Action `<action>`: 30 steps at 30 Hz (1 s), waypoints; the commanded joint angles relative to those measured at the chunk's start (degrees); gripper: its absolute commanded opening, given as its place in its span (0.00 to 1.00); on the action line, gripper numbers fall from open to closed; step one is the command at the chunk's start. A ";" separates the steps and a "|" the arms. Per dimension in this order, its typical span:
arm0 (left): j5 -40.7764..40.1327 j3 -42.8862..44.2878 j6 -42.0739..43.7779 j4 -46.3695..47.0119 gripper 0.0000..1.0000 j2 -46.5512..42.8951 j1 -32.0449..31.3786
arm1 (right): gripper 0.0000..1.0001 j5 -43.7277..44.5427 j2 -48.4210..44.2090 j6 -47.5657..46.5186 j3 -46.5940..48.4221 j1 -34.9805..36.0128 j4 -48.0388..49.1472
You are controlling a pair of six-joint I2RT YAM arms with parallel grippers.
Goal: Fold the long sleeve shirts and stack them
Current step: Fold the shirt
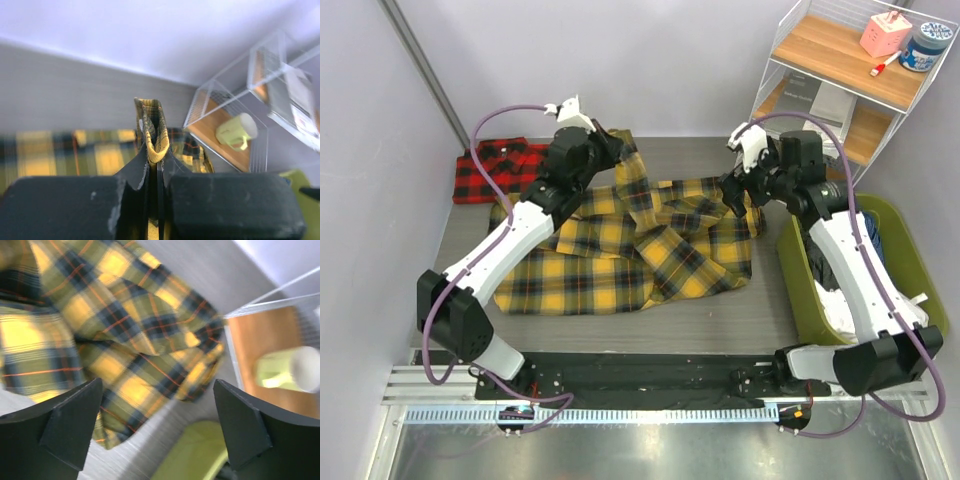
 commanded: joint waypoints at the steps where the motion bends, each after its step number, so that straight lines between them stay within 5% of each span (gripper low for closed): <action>1: -11.29 4.23 -15.32 -11.78 0.00 -0.58 0.01 | 0.94 -17.94 1.45 3.80 1.86 -3.50 -1.37; 5: -9.89 3.28 -20.19 -18.47 0.00 -2.16 -0.34 | 0.93 -30.46 0.75 8.07 -3.67 -3.50 7.82; 9: -7.25 -0.67 -19.49 -15.16 0.03 -4.35 -1.22 | 0.95 -35.48 5.57 26.70 -6.17 -2.01 30.74; 12: -7.77 -3.92 -18.44 -11.55 0.06 -6.72 -2.71 | 0.95 -36.10 11.29 37.08 -2.48 0.27 38.32; 21: -3.30 -8.15 -18.61 -5.65 0.13 -10.07 -3.42 | 0.92 -38.29 21.22 55.52 -0.17 5.37 54.76; 30: -3.91 -9.83 -18.52 -2.84 0.13 -11.30 -3.42 | 0.91 -40.93 24.22 58.29 -0.70 9.68 58.48</action>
